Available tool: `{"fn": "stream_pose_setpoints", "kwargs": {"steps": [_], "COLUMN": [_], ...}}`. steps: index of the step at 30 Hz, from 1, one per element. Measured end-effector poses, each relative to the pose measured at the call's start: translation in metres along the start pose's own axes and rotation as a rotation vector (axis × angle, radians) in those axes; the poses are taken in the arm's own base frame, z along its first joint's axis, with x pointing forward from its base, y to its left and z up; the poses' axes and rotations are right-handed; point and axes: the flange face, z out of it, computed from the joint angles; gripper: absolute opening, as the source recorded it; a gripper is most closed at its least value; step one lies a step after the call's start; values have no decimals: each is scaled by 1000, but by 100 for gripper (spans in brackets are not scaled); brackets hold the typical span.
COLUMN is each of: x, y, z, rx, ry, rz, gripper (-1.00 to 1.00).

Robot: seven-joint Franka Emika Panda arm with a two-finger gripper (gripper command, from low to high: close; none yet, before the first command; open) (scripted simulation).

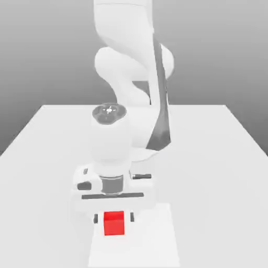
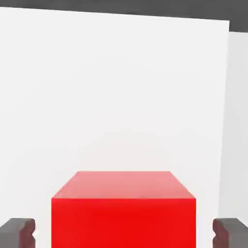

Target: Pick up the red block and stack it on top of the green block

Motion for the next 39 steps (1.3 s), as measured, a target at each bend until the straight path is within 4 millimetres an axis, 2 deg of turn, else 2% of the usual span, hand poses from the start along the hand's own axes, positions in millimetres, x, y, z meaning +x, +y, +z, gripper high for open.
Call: {"fn": "stream_pose_setpoints", "kwargs": {"steps": [4,10,15,24,28,36,37,39], "x": [0,0,6,-8,-18,-19,-20,-20], "y": [0,0,44,113,135,136,137,136], "z": [-1,-56,-78,-99,-98,-42,-37,-37], "rx": [0,0,-28,-30,-3,5,3,3], "ry": [0,0,15,9,-1,-2,-2,-2], "rz": [0,0,-131,-460,-591,-612,-611,-614], "gripper": [-100,-100,-100,-100,-100,-100,100,100]}}
